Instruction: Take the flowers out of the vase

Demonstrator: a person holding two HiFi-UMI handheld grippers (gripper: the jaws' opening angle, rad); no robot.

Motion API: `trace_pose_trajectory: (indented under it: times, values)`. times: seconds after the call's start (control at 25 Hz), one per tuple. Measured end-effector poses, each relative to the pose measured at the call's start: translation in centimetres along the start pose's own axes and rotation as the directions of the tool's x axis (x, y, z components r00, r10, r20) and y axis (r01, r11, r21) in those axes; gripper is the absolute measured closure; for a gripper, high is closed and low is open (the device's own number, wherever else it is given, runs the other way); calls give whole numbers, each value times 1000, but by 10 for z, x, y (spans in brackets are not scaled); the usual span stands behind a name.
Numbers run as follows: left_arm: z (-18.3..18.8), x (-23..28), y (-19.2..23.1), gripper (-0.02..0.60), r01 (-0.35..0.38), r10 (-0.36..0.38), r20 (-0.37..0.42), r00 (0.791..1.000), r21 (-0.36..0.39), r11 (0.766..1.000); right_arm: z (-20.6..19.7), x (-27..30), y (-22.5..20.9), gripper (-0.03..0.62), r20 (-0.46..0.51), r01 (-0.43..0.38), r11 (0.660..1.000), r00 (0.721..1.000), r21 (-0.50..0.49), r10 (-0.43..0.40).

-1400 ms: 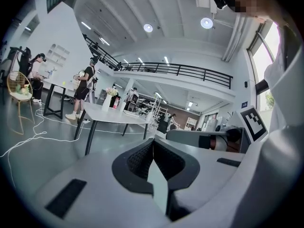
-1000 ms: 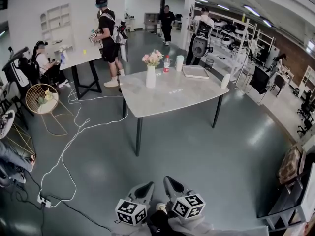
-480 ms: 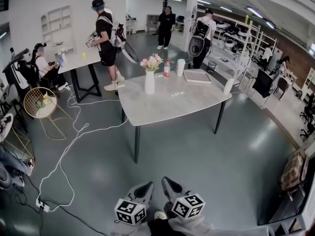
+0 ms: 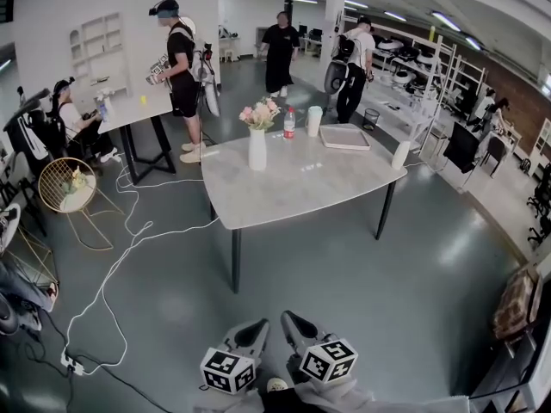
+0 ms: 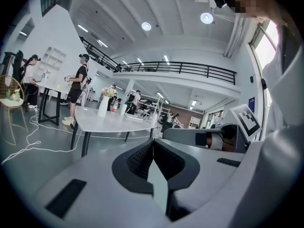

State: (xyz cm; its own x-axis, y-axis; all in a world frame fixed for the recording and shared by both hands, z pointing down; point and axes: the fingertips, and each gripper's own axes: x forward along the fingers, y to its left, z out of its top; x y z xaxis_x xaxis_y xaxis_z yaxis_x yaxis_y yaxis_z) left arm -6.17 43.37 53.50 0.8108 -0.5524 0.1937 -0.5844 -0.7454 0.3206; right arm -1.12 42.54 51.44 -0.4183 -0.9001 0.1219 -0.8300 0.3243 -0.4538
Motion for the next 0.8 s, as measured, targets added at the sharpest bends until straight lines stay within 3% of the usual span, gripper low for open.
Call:
trace_pose_trajectory:
  times: [0.36,0.8]
  values:
    - [1,28,5,579,-22,22,0,1000,-11,1000,8,11,-35,594,-14,20,999,1000,27,-19]
    - [-4,33,-1,580,-23,23,-22,1000,-4,1000,4,8,-38,594,-28,14,998,1000,54,-12]
